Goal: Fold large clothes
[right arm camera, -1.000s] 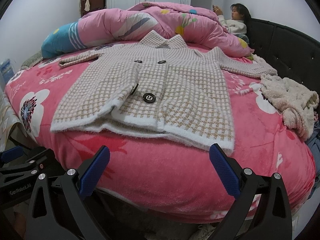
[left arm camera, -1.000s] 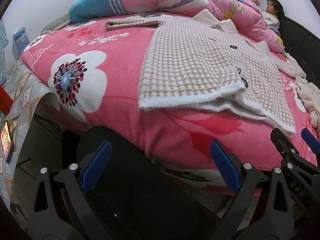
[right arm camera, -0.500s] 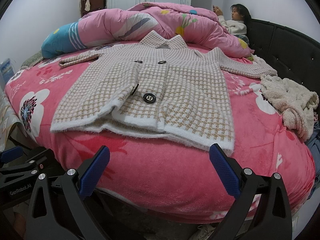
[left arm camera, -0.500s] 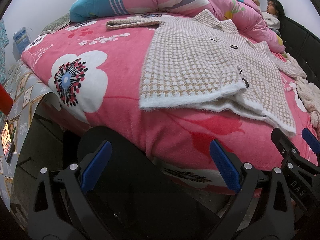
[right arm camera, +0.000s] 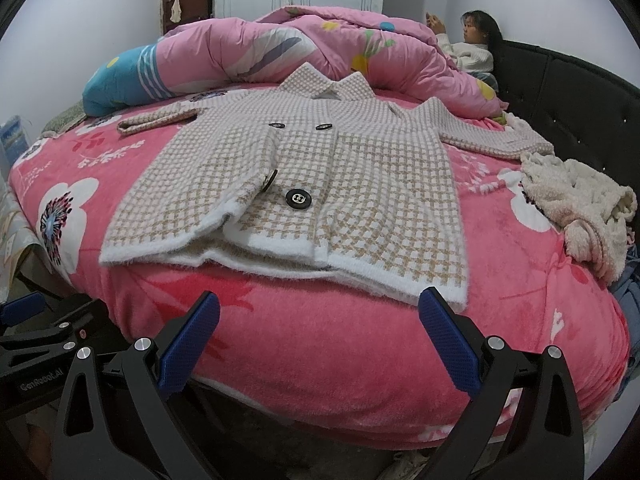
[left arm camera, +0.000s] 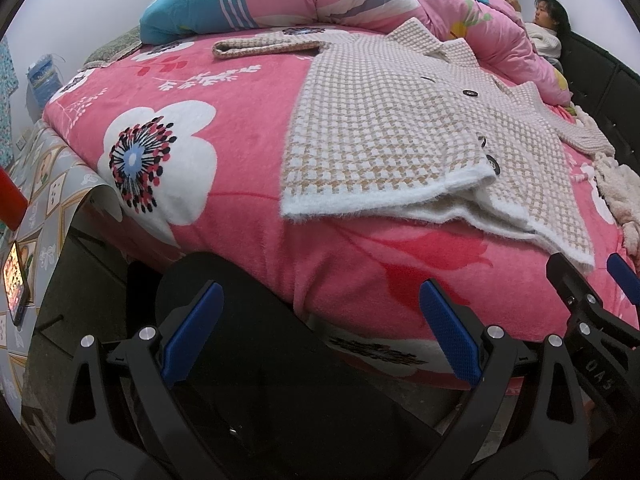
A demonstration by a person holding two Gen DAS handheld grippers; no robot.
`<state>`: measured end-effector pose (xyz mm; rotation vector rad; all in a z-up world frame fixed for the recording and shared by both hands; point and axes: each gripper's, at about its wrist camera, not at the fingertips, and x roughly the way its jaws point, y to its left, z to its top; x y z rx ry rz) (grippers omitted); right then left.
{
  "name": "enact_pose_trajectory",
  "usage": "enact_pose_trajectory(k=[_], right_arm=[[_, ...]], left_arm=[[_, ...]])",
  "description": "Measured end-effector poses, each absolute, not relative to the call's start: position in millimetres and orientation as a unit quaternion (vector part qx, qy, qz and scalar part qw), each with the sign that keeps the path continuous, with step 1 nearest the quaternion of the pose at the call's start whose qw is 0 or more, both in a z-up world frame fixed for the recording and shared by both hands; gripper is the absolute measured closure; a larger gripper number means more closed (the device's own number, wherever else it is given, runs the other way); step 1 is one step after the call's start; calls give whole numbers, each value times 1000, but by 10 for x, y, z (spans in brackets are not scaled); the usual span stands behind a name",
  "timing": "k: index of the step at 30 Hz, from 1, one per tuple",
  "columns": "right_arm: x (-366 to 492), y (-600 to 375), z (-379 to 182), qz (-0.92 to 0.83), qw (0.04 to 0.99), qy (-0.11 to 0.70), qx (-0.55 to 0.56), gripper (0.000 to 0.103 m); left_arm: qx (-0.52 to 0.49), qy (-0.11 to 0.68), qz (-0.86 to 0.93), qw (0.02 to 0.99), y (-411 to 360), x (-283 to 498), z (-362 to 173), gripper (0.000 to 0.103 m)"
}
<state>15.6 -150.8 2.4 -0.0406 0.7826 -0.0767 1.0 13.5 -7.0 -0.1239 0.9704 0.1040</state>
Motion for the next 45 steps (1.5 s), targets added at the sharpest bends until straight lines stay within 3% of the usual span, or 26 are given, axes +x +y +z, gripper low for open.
enact_pose_trajectory(k=[15, 26, 36, 45], right_arm=[[616, -1450, 190, 28, 934, 354, -32, 6], [1457, -1152, 589, 156, 921, 352, -62, 6], [2371, -613, 778, 238, 899, 353, -105, 6], [3385, 15, 47, 231, 864, 420, -153, 6]], left_arm=[[-49, 446, 91, 889, 368, 372, -40, 8], [-108, 370, 42, 922, 1027, 882, 248, 8], [-101, 337, 86, 932, 1685, 1988, 411, 8], [-41, 378, 53, 923, 1776, 3583, 324, 8]])
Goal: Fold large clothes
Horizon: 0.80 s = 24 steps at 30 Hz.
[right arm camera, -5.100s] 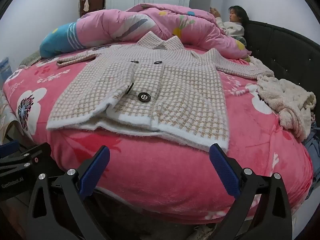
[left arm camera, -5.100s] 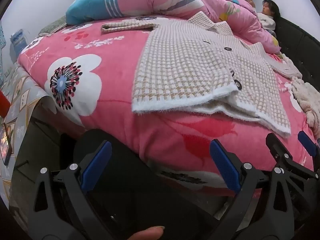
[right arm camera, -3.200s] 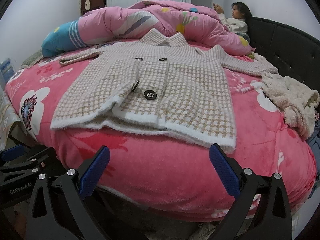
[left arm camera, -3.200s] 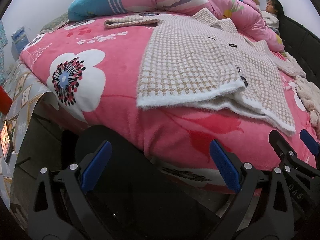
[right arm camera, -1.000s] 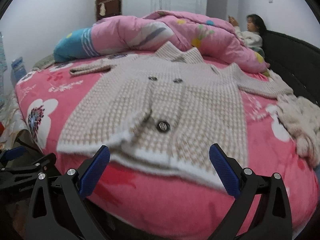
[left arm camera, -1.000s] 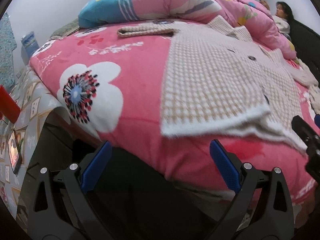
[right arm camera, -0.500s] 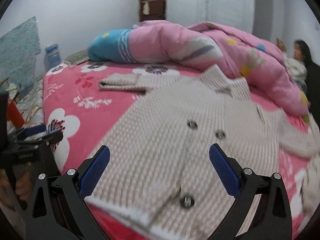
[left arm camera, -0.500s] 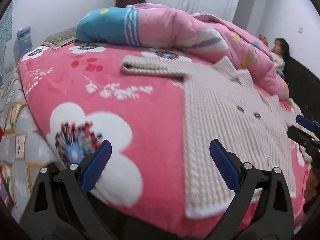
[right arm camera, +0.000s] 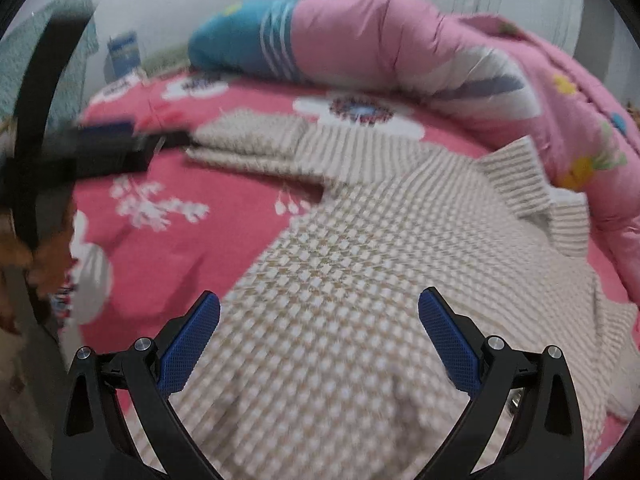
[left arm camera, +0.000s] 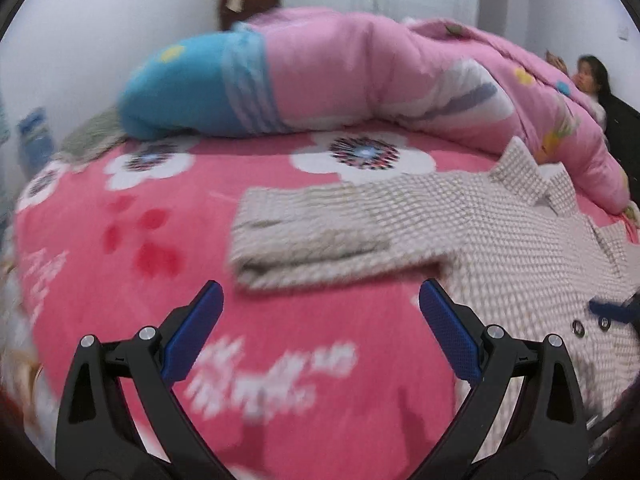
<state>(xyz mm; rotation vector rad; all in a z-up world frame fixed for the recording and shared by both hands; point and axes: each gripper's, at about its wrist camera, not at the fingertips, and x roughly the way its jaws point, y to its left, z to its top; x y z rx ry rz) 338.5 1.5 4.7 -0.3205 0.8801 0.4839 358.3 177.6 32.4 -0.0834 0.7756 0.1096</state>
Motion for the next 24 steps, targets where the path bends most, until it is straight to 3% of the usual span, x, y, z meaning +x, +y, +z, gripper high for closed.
enact_pose_trajectory(k=[7, 8, 9, 11, 13, 15, 17, 20, 24], right_arm=[[3700, 191, -493, 233, 839, 464, -163, 6], [3708, 184, -526, 237, 838, 466, -160, 6], [3713, 172, -542, 240, 837, 466, -156, 6], [3702, 142, -547, 248, 837, 464, -150, 6], [3699, 113, -563, 257, 834, 465, -150, 6], [3680, 61, -578, 265, 832, 465, -148, 6], [3654, 33, -582, 272, 829, 467, -145, 6], [3627, -24, -524, 280, 824, 474, -135, 6], [3542, -293, -282, 290, 824, 478, -87, 6]], left_arm=[[-15, 426, 46, 903, 1647, 4398, -151, 8], [-1, 431, 52, 901, 1629, 4444, -221, 13], [18, 439, 63, 896, 1607, 4510, -313, 27], [24, 448, 67, 891, 1642, 4549, -391, 32], [5, 439, 63, 896, 1708, 4526, -384, 44], [-15, 436, 62, 898, 1783, 4506, -353, 62], [-34, 435, 63, 898, 1853, 4515, -310, 73], [-55, 431, 65, 898, 1912, 4510, -194, 82], [-68, 397, 30, 915, 1745, 4321, 249, 83]])
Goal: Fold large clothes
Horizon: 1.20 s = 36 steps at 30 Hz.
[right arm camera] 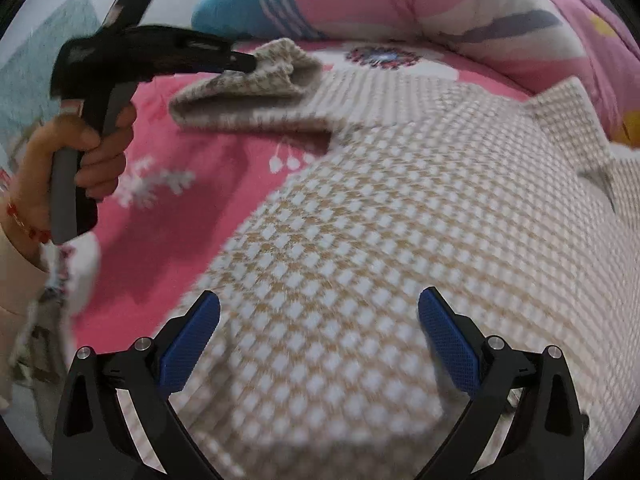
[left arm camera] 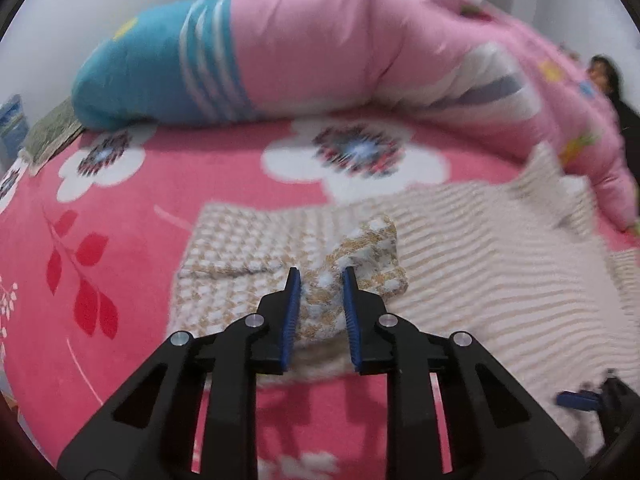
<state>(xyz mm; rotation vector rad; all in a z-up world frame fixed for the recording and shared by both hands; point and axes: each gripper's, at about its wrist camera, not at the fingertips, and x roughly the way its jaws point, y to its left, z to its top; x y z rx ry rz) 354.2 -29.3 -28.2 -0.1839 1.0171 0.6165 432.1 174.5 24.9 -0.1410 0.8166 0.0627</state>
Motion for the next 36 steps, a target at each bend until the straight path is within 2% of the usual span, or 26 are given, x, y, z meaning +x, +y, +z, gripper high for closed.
enact_pose_trajectory(k=[5, 10, 11, 14, 20, 23, 27, 30, 36], right_arm=[[3223, -969, 202, 265, 861, 430, -52, 6], [2848, -1824, 427, 218, 884, 413, 11, 6], [2774, -1991, 415, 207, 886, 415, 21, 6], [2737, -2279, 253, 184, 880, 436, 43, 6], [2711, -2600, 220, 192, 869, 443, 110, 6], [2858, -2664, 318, 227, 859, 431, 160, 6], [3219, -2526, 255, 265, 824, 453, 215, 7], [3413, -2355, 98, 277, 795, 483, 241, 15], [3758, -2070, -389, 233, 756, 553, 259, 40]], left_arm=[[-88, 341, -99, 931, 1051, 3891, 968, 83], [-107, 353, -236, 899, 140, 3561, 1180, 79], [-108, 360, -246, 893, 32, 3536, 1138, 75], [-96, 388, -252, 881, -307, 3444, 872, 27], [-123, 404, -226, 878, -198, 3255, 544, 22], [-114, 402, -186, 889, 44, 3098, 434, 19], [-78, 443, -105, 887, 267, 3037, 89, 19], [-67, 468, -58, 879, 452, 3037, -207, 19], [-104, 481, -46, 869, 720, 3026, -520, 18]])
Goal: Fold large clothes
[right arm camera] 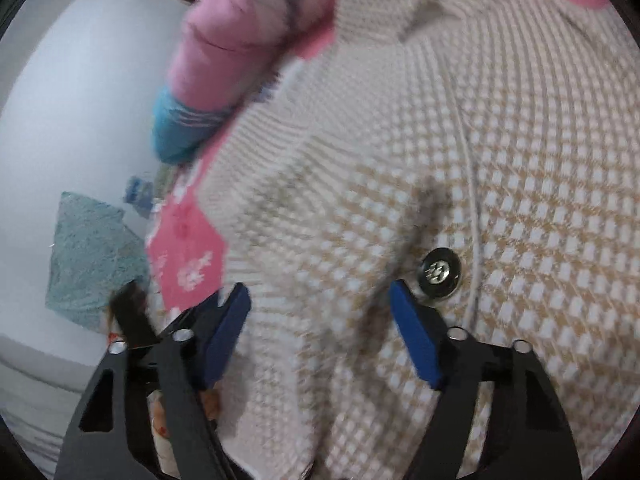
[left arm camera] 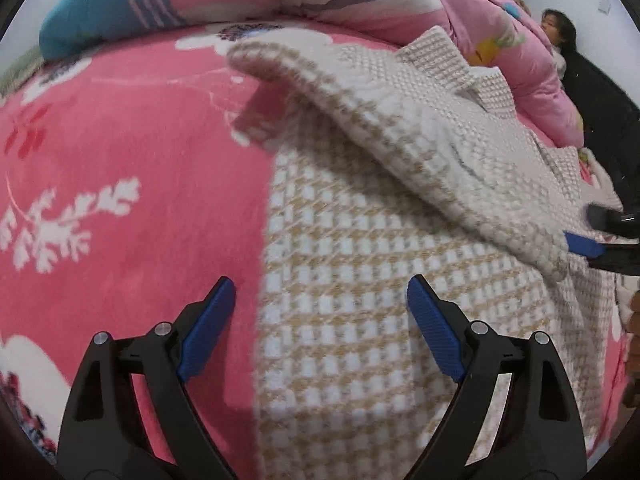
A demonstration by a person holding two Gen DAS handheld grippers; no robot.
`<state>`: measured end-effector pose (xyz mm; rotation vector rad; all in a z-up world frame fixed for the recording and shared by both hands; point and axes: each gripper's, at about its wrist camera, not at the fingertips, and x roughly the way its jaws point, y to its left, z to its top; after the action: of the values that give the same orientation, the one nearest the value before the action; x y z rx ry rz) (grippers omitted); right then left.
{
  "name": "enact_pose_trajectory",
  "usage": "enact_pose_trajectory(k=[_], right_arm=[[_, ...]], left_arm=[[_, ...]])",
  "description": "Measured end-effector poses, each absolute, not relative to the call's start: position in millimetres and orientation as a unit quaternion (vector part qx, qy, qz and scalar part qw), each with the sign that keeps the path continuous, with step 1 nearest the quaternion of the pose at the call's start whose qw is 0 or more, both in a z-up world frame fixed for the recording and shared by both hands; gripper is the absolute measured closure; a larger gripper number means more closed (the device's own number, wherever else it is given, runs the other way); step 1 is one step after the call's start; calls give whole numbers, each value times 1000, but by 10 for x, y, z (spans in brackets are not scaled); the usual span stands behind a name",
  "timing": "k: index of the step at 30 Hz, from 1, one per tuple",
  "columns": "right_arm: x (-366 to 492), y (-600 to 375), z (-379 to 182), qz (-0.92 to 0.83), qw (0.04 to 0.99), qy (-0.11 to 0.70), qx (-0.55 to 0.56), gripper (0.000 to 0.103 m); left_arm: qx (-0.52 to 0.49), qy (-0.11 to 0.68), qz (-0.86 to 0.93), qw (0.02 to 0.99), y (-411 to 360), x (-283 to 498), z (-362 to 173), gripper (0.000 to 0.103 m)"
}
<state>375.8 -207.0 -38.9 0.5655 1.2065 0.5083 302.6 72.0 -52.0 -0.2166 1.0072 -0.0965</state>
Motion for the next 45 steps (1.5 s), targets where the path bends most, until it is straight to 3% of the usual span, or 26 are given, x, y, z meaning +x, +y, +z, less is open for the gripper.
enact_pose_trajectory(k=[5, 6, 7, 9, 16, 19, 30, 33, 35, 38, 40, 45], right_arm=[[3868, -1905, -584, 200, 764, 569, 232, 72], [3882, -1854, -583, 197, 768, 567, 222, 87], [3890, -1792, -559, 195, 774, 565, 207, 92], [3897, -1680, -377, 192, 797, 545, 178, 94], [4031, -1767, 714, 167, 890, 399, 143, 94], [4069, -2039, 938, 126, 913, 364, 137, 94], [4332, -2825, 324, 23, 899, 415, 136, 94], [4468, -2935, 8, 16, 875, 465, 133, 94], [4500, -2994, -172, -7, 860, 495, 124, 89], [4349, -3039, -27, -63, 884, 454, 91, 81], [4197, -2936, 200, -77, 914, 396, 49, 61], [4296, -2516, 110, 5, 908, 419, 11, 61]], left_arm=[[-94, 475, -57, 873, 683, 3060, -548, 14], [-92, 474, -58, 874, 673, 3059, -563, 13], [-91, 473, -57, 874, 663, 3050, -577, 13], [-89, 471, -58, 876, 656, 3048, -589, 11], [-93, 469, -63, 876, 679, 3075, -598, 11], [-92, 470, -62, 876, 679, 3075, -600, 11], [-83, 473, -59, 875, 624, 3090, -593, 10], [-81, 473, -58, 875, 629, 3090, -591, 10], [-80, 473, -57, 875, 622, 3090, -590, 10], [-79, 474, -55, 875, 621, 3090, -599, 10], [-76, 475, -54, 875, 614, 3092, -606, 10], [-73, 475, -50, 875, 597, 3097, -608, 10]])
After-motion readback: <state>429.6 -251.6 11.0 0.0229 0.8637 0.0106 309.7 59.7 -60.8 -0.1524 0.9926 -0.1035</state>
